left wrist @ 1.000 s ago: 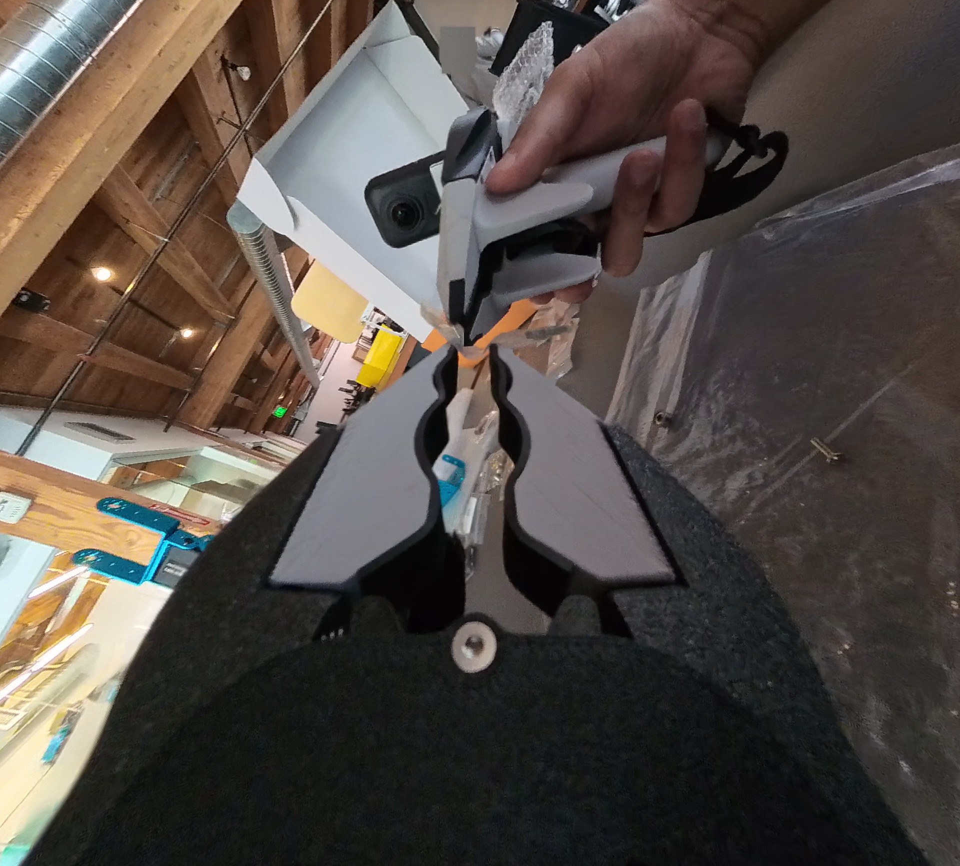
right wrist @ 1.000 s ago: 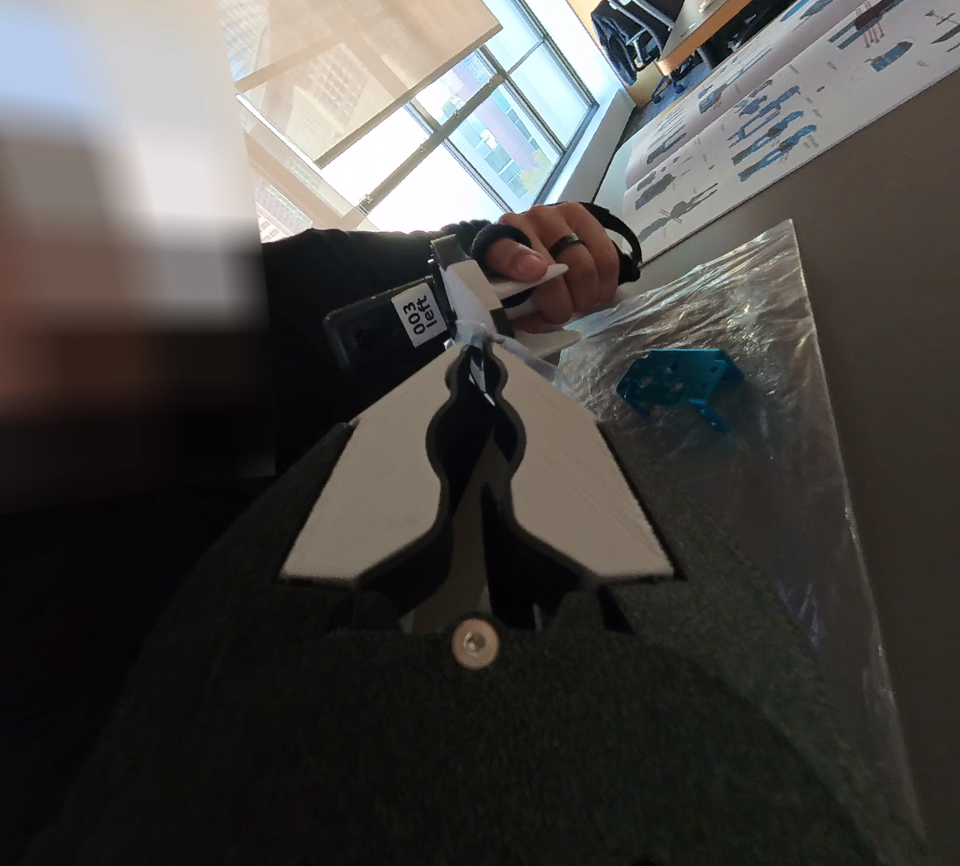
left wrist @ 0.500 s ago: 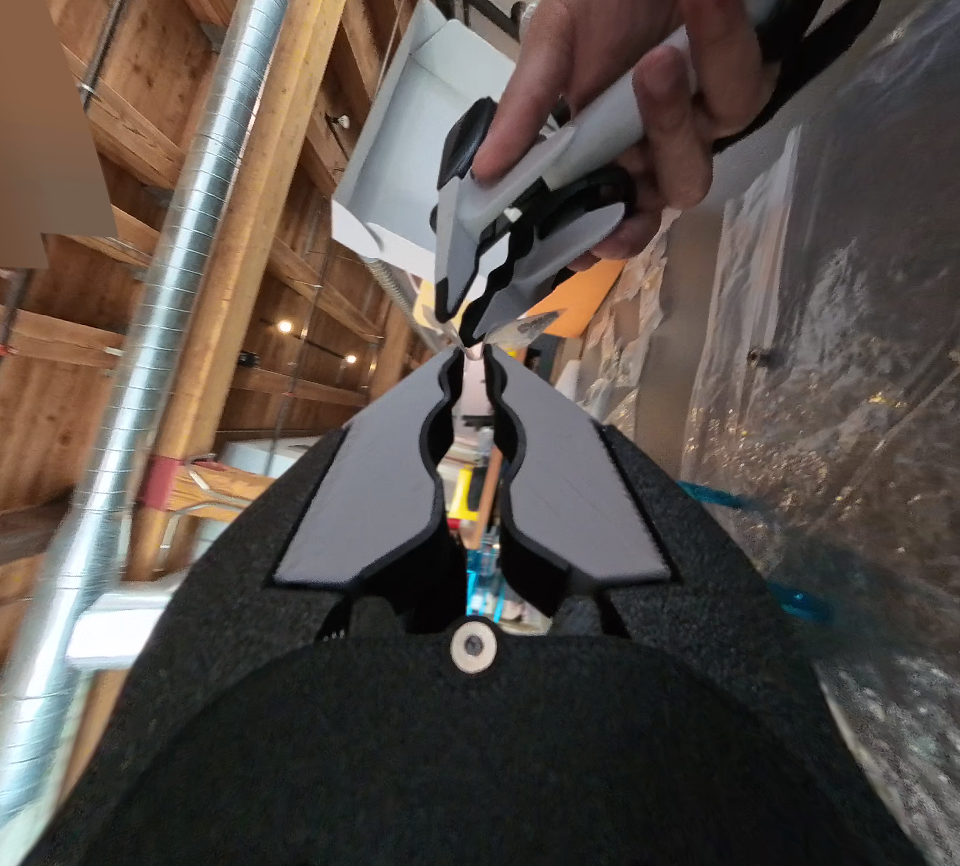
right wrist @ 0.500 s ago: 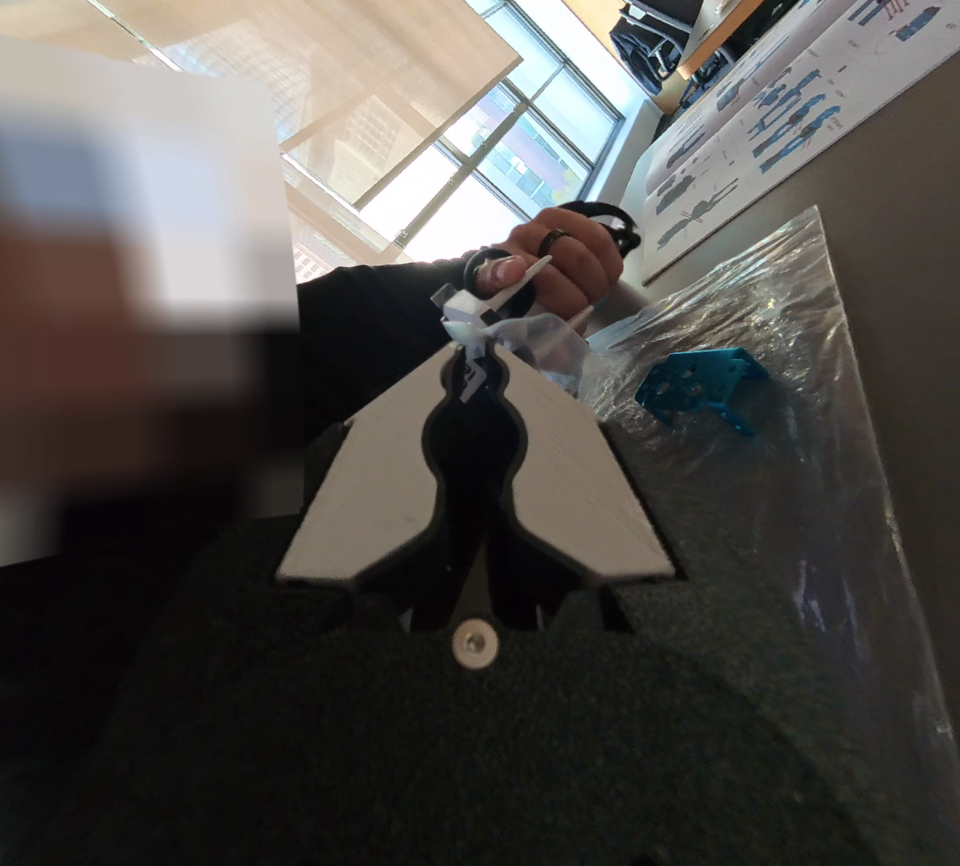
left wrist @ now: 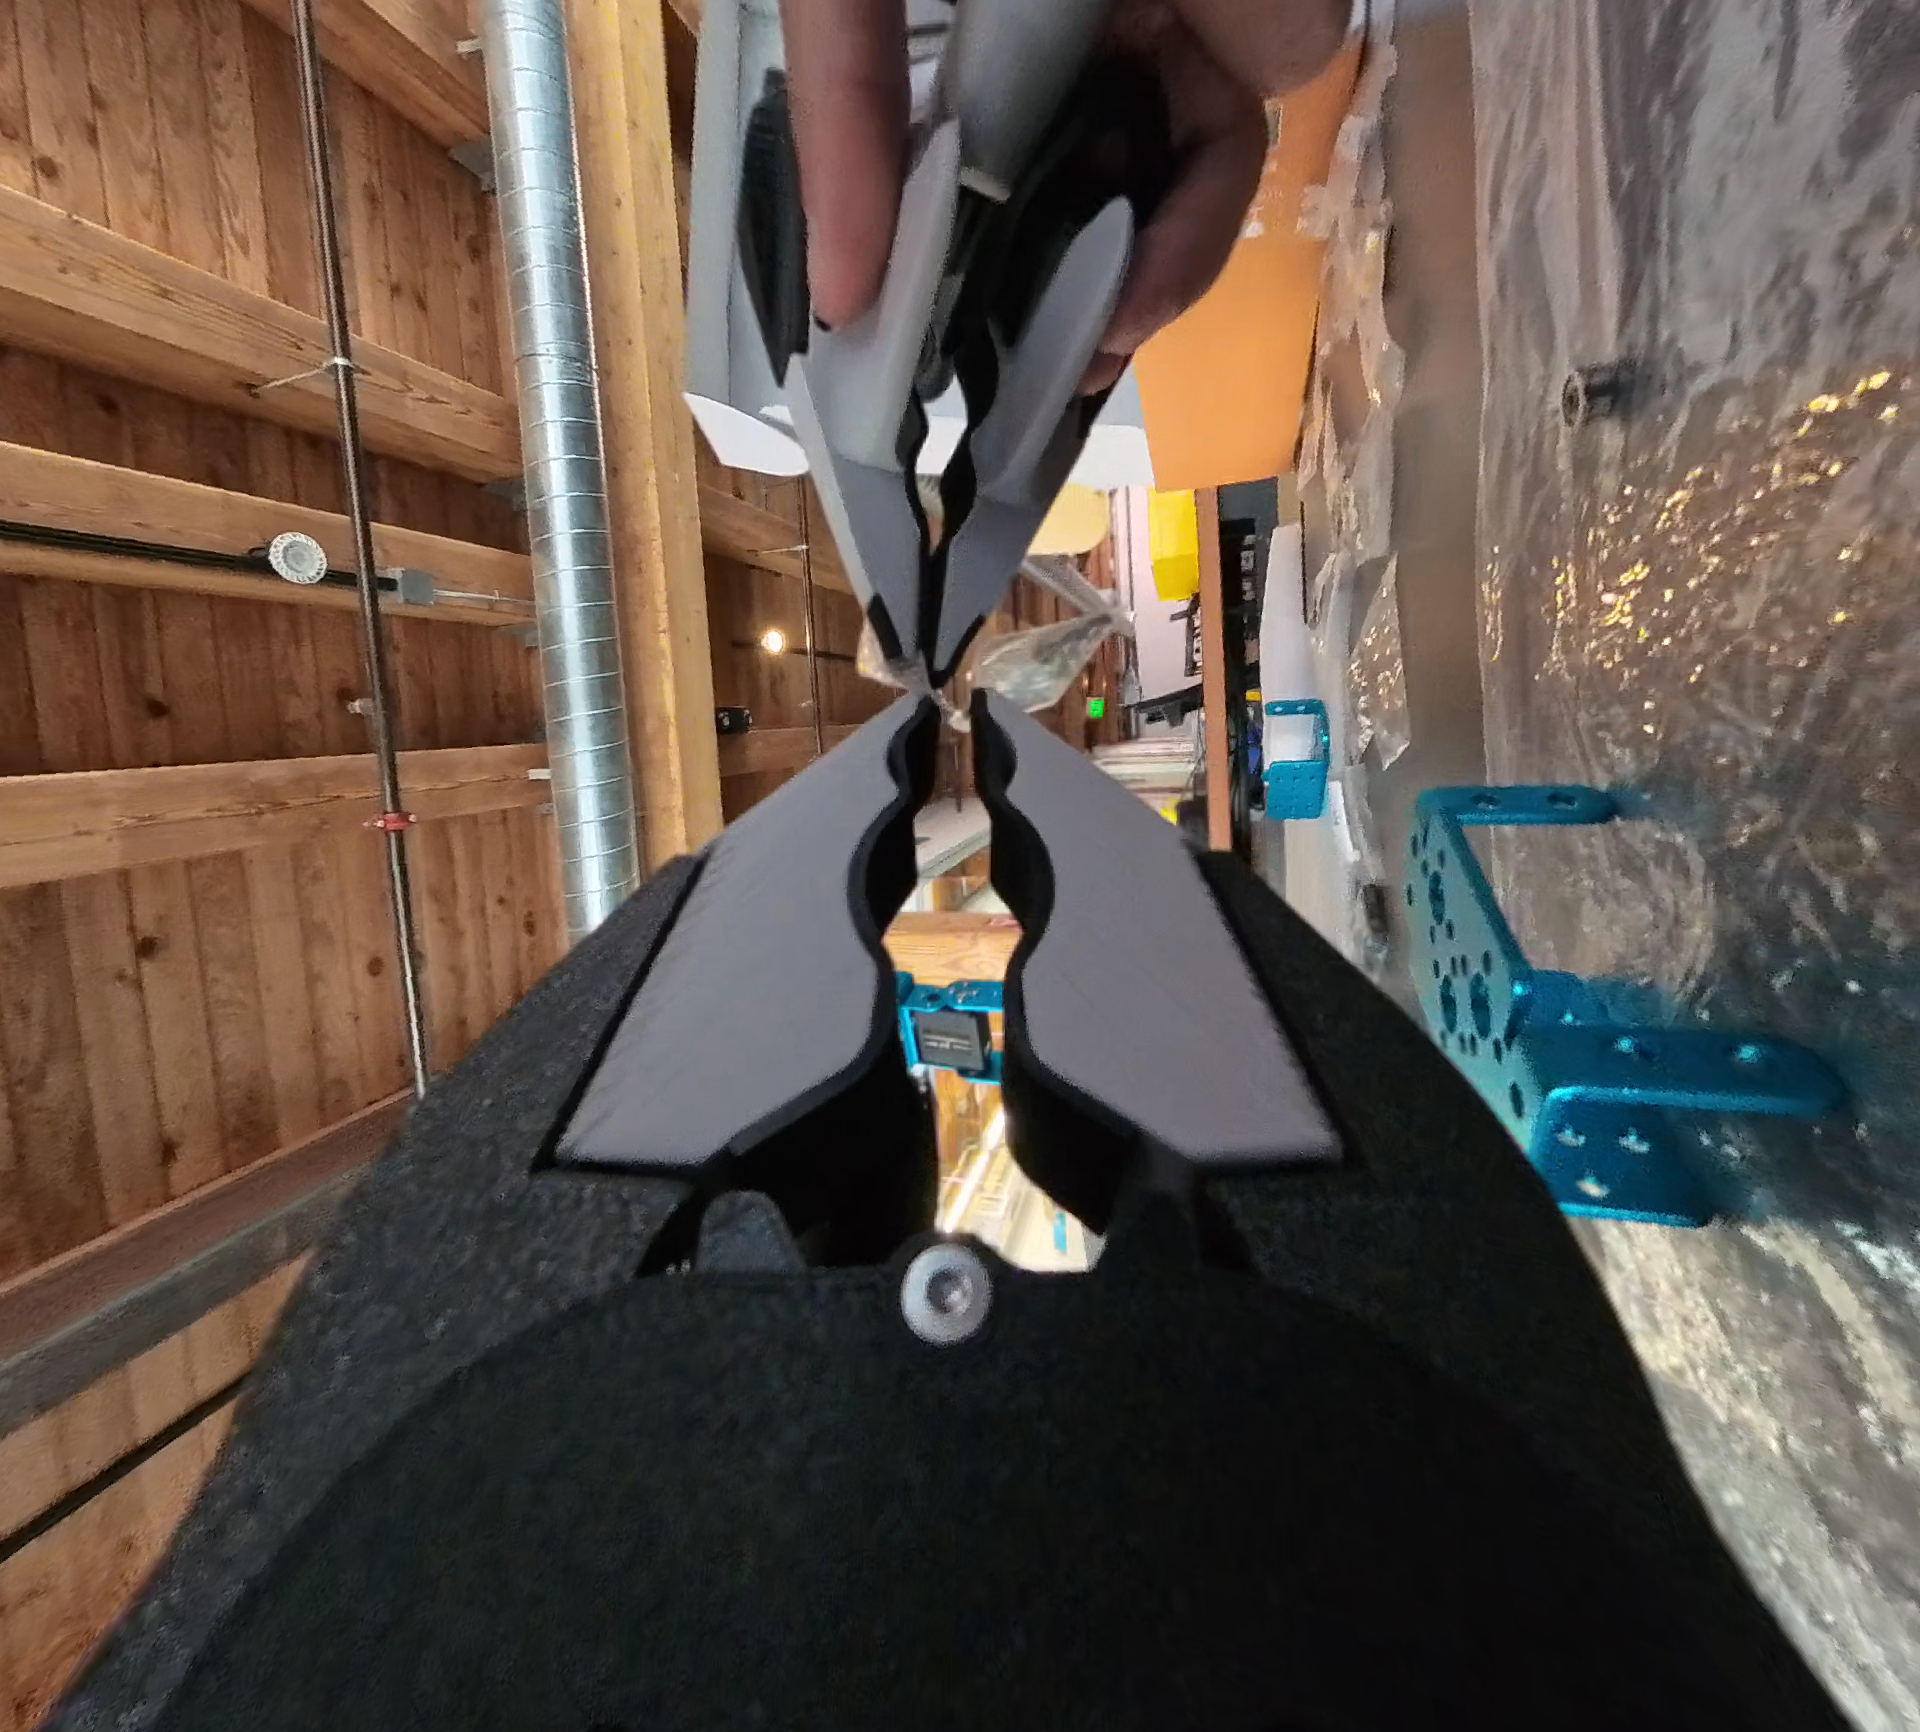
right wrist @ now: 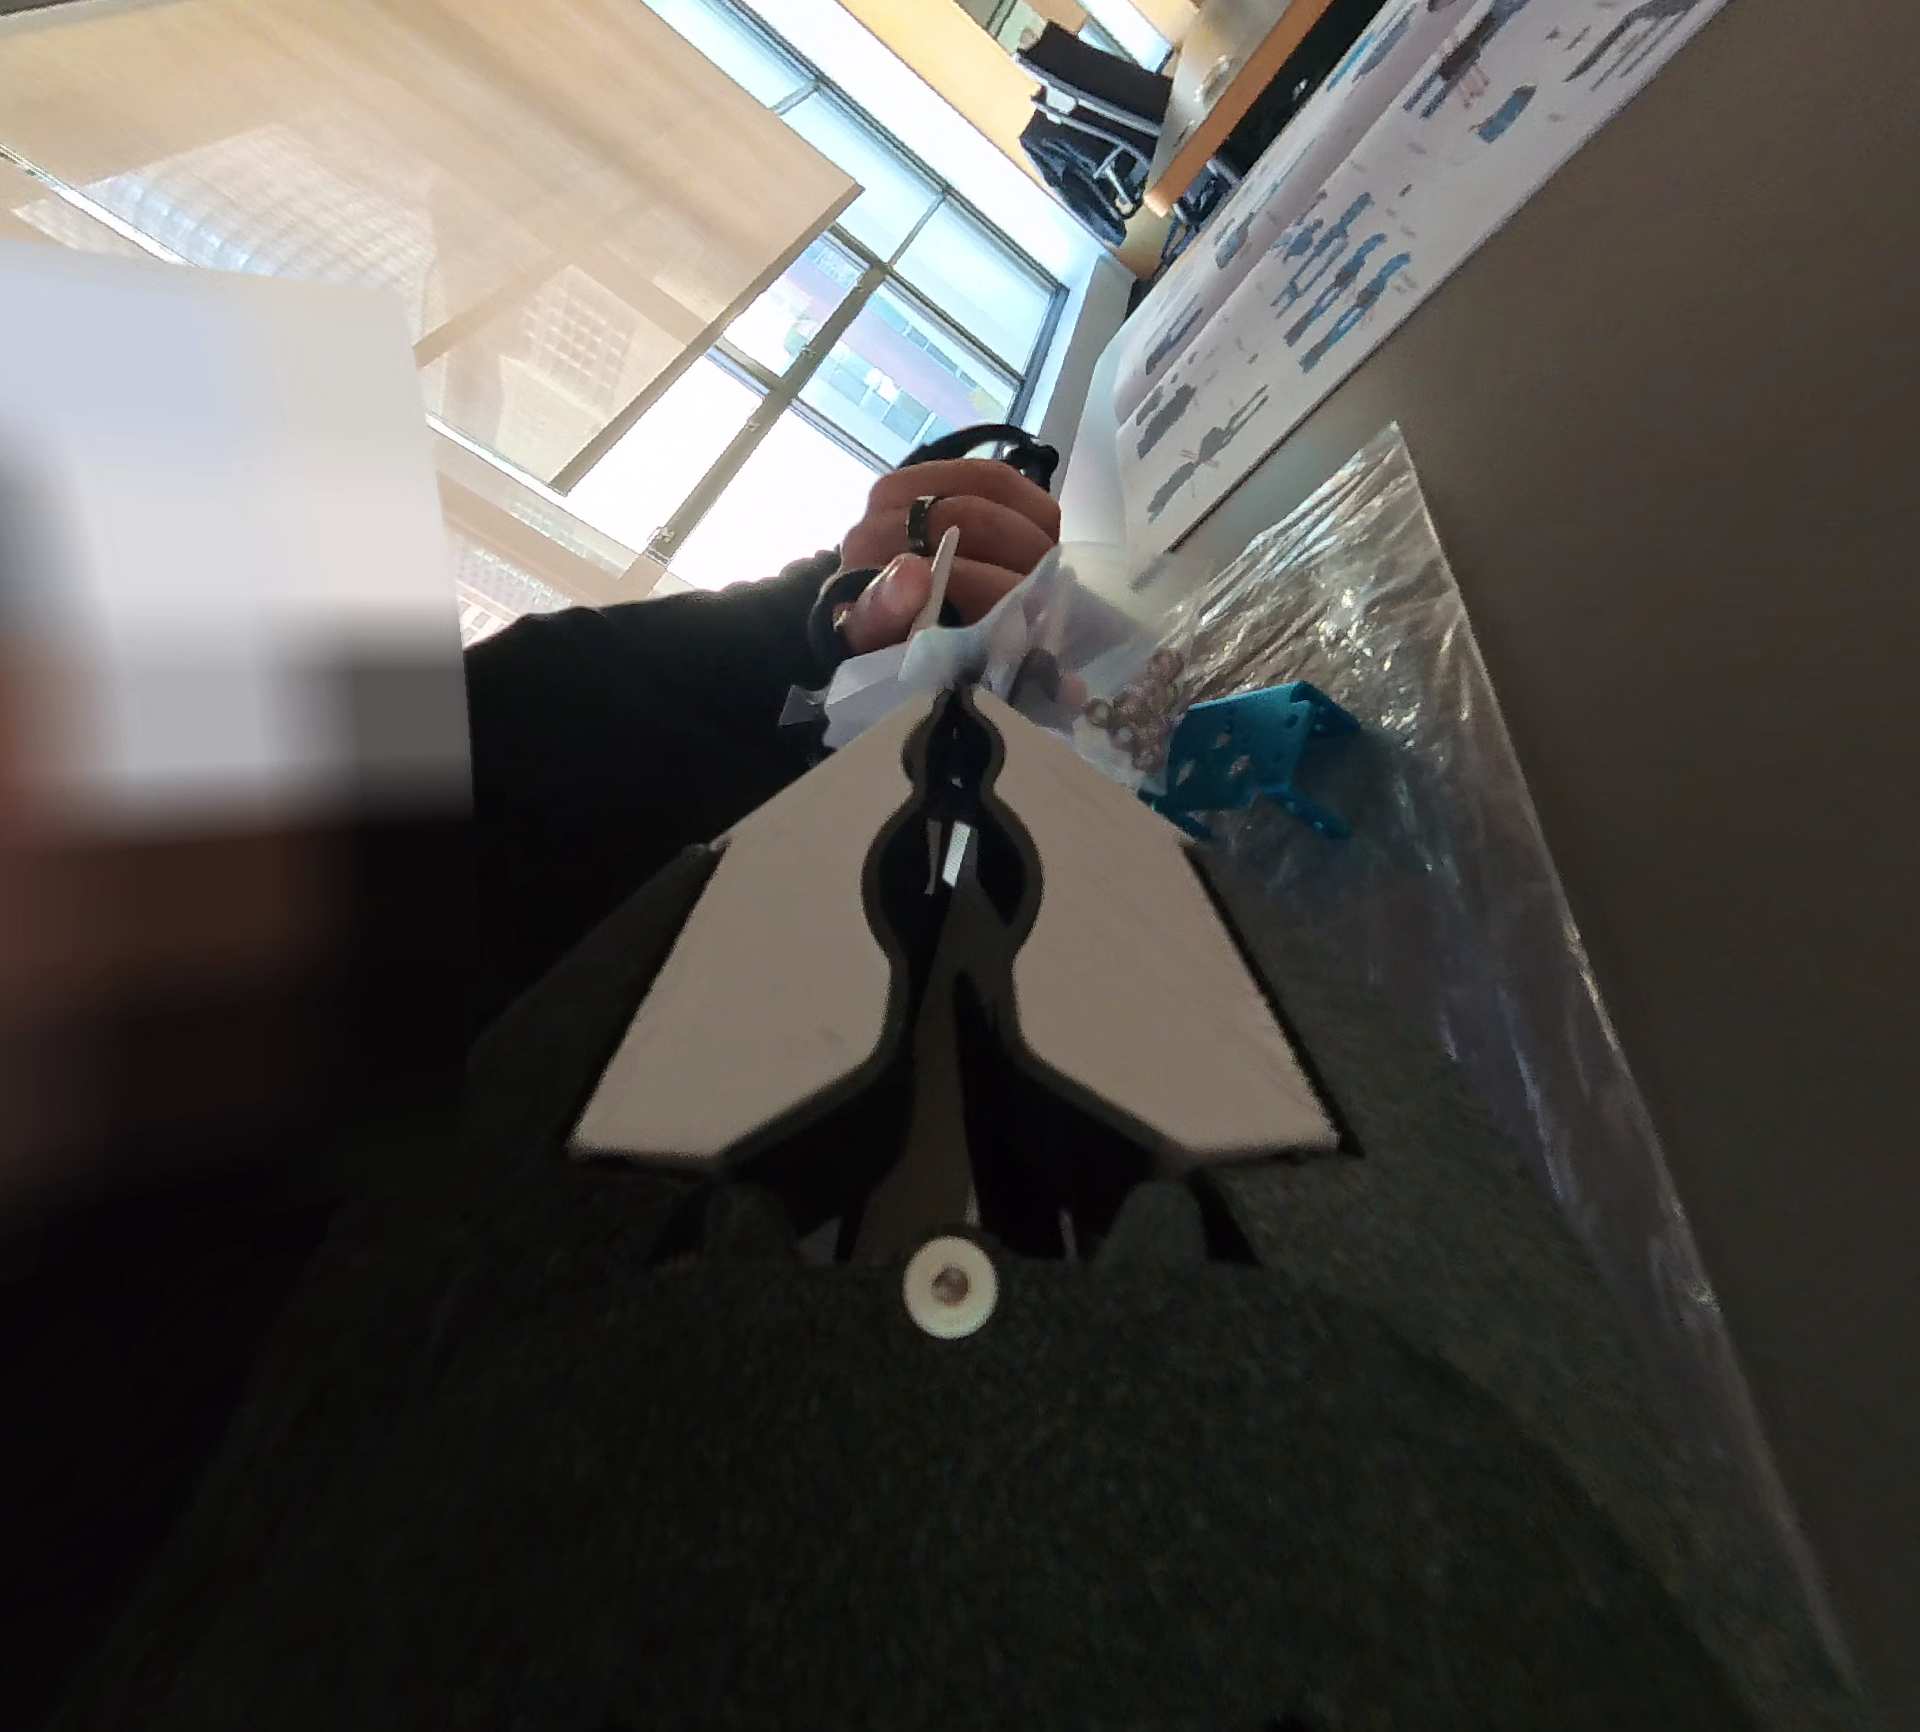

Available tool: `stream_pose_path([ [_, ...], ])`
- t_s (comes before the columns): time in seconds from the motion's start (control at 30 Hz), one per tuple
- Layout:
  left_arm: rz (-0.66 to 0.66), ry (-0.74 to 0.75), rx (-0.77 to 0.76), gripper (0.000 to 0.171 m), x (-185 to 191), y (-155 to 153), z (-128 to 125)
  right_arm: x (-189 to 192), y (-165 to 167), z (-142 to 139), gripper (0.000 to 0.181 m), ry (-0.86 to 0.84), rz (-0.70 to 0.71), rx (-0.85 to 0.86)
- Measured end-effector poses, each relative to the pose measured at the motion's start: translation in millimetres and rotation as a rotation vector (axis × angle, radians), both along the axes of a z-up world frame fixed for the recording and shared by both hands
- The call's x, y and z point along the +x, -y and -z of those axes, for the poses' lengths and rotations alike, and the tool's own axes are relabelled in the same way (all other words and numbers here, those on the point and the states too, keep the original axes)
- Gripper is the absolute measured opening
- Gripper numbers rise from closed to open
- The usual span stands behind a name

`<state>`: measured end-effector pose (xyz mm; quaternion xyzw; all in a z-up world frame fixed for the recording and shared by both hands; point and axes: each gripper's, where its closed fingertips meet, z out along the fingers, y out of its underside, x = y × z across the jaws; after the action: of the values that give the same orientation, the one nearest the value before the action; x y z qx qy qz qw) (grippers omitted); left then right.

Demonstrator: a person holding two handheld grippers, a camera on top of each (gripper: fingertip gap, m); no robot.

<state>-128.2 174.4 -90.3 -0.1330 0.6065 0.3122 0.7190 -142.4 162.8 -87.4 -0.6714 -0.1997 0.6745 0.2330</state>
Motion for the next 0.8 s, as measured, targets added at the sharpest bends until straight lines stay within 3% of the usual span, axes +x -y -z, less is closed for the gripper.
stream_pose_path([
  [0.2, 0.022, 0.03, -0.137, 0.012, -1.6, -4.5, 0.2, 1.1, -4.8, -6.6, 0.0, 0.059, 0.069, 0.087],
  [0.37, 0.069, 0.144, -0.509, 0.016, -8.2, -16.1, -2.3, 7.3, -12.1, -10.8, 0.0, 0.143, 0.154, 0.175],
  [0.4, 0.086, 0.174, -0.586, 0.01, -9.4, -17.2, -4.9, 7.0, -11.3, -11.9, 0.0, 0.145, 0.153, 0.181],
  [0.43, 0.119, 0.194, -0.64, 0.0, -9.7, -15.1, -8.0, 6.1, -10.2, -11.3, 0.0, 0.151, 0.147, 0.18],
  [0.6, 0.136, 0.224, -0.851, 0.0, -11.6, -23.9, -1.8, 21.8, -17.5, -20.4, 0.0, 0.171, 0.205, 0.246],
  [0.7, 0.185, 0.218, -1.08, 0.006, -9.1, -20.6, 1.6, 56.2, -29.0, 5.0, 0.002, 0.5, 0.265, 0.427],
  [0.77, 0.197, 0.092, -1.312, 0.028, 1.6, -4.9, 18.1, 77.2, -33.9, 11.5, 0.006, 0.622, 0.295, 0.494],
  [0.8, 0.193, 0.019, -1.415, 0.03, 7.3, 4.5, 26.5, 86.1, -38.3, 13.9, 0.006, 0.655, 0.32, 0.495],
])
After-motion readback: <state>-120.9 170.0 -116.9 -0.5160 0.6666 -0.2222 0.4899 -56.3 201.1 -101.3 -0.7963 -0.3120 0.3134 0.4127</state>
